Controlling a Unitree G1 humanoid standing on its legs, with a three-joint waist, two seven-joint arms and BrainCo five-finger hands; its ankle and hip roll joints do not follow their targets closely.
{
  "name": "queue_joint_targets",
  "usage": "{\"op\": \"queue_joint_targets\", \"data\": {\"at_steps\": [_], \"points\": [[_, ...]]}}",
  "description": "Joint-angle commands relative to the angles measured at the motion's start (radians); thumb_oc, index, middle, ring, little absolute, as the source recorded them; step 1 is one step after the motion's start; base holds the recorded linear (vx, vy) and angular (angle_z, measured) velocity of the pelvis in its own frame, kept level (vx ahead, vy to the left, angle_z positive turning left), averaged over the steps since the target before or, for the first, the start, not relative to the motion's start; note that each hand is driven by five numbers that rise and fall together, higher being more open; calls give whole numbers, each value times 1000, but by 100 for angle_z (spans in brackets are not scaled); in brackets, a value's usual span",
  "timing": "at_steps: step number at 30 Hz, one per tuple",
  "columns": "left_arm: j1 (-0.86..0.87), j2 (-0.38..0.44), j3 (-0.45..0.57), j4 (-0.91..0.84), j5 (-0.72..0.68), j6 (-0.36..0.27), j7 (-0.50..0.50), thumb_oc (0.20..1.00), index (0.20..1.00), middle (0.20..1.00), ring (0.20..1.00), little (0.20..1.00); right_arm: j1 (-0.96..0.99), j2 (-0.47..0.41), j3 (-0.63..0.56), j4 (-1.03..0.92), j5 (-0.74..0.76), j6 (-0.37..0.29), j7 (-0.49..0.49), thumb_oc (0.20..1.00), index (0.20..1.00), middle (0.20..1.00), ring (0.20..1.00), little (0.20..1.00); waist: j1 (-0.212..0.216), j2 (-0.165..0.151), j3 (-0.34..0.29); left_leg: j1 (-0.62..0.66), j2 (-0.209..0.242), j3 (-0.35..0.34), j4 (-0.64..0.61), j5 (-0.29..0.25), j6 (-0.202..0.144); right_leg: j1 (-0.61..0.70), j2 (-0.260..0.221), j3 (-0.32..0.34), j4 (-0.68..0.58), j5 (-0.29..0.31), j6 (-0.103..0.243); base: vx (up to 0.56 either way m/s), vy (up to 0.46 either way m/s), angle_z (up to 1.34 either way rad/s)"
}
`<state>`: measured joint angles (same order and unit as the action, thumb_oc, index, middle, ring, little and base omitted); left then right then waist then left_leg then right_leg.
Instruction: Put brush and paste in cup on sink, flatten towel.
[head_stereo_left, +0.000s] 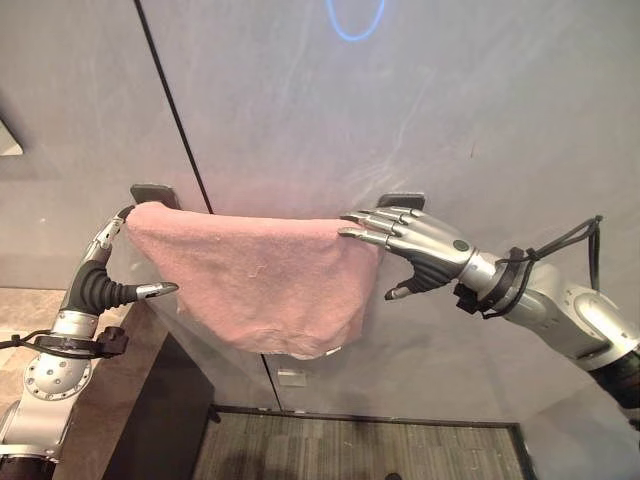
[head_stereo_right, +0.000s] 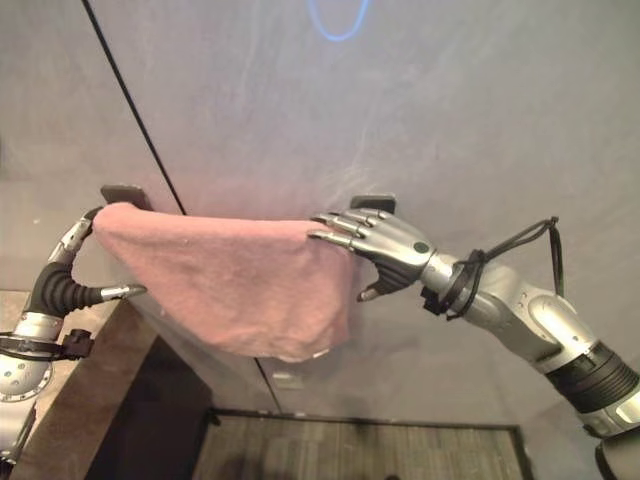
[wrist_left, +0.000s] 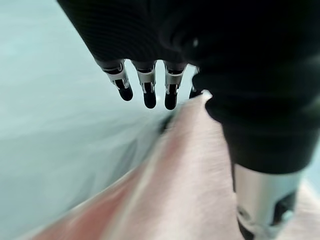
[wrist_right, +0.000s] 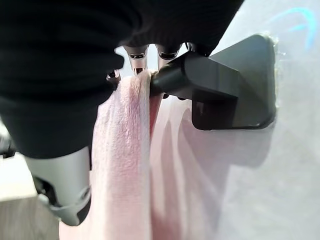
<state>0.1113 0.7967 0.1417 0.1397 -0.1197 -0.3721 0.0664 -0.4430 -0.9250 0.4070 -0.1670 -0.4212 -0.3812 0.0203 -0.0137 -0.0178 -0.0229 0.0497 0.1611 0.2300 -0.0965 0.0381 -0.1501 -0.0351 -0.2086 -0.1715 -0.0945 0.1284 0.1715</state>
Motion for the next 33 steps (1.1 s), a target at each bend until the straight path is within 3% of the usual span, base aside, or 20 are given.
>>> {"op": "queue_joint_targets", "data": {"at_steps": [1, 12, 15, 16, 25, 33], "points": [[-61, -56, 0, 31, -43, -3, 0, 1000, 1000, 1000, 1000, 1000, 32, 8, -54, 339, 35, 154, -6, 1000, 1000, 1000, 1000, 1000, -5, 10, 77, 11, -2, -15, 9, -1, 17, 81, -84, -38, 7, -10, 66, 0, 0, 0], [-105, -147, -28, 62, -38, -2, 32, 1000, 1000, 1000, 1000, 1000, 80, 189, -189, 367, 91, 180, -144, 1000, 1000, 1000, 1000, 1000, -11, 15, 71, 22, -2, -7, 9, -10, 24, 85, -84, -34, 7, -13, 62, 1, 0, 0], [-121, -182, -38, 85, -35, 5, 54, 1000, 1000, 1000, 1000, 1000, 104, 295, -242, 389, 218, 181, -188, 1000, 1000, 1000, 1000, 1000, -15, 16, 70, 28, -2, -4, 9, -11, 27, 88, -83, -30, 7, -16, 59, 0, 0, 0], [-127, -216, -46, 103, -27, 12, 79, 1000, 1000, 1000, 1000, 1000, 129, 377, -288, 402, 357, 170, -231, 1000, 1000, 1000, 1000, 1000, -19, 19, 70, 30, -2, -2, 9, -12, 28, 88, -82, -29, 7, -17, 57, 0, 0, 0], [-110, -328, -38, 162, -44, 14, 120, 1000, 1000, 1000, 1000, 1000, 228, 463, -356, 428, 410, 165, -280, 1000, 1000, 1000, 1000, 1000, -26, 18, 62, 40, 0, 1, 9, -15, 29, 98, -80, -29, 7, -22, 54, 0, 0, 0], [-76, -369, -11, 156, -46, -9, 142, 1000, 1000, 1000, 1000, 1000, 295, 462, -411, 317, 396, 122, -285, 1000, 1000, 1000, 1000, 1000, -28, 18, 53, 51, 7, 6, 9, -17, 26, 97, -77, -21, 7, -24, 53, -1, -1, 0]]}}
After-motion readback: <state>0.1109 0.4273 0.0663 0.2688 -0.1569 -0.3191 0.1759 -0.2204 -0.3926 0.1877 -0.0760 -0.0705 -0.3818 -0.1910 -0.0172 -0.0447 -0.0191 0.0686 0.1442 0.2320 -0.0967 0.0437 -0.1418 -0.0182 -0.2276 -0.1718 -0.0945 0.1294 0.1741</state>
